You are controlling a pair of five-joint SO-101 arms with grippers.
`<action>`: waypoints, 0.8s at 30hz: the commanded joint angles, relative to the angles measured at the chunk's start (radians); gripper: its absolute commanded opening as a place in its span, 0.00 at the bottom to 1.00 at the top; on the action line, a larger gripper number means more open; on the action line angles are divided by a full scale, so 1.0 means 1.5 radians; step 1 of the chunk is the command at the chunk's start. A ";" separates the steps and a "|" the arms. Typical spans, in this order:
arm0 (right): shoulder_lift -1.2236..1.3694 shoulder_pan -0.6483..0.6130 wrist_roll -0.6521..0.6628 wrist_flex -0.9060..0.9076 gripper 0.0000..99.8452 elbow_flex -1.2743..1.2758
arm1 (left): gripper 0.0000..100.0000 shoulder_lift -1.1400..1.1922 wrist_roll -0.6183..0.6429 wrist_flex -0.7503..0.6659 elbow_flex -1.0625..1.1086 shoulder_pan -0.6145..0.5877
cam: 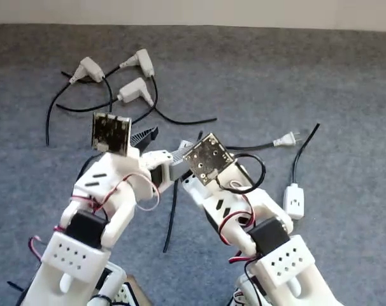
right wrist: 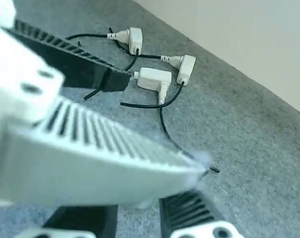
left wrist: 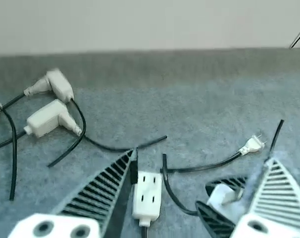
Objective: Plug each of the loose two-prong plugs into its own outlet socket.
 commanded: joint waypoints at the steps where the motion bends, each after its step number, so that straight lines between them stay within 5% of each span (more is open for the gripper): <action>1: -0.003 -0.004 -0.005 -0.050 0.01 0.019 | 0.36 -0.001 0.012 0.072 -0.097 -0.012; 6: -0.003 -0.004 -0.005 -0.052 0.01 0.031 | 0.36 0.004 0.006 0.094 -0.052 0.009; 13: -0.009 -0.004 -0.005 -0.047 0.01 0.023 | 0.36 0.006 -0.030 -0.021 0.044 0.010; 24: -0.010 -0.003 -0.006 0.114 0.01 -0.115 | 0.36 0.007 -0.046 -0.065 0.083 -0.012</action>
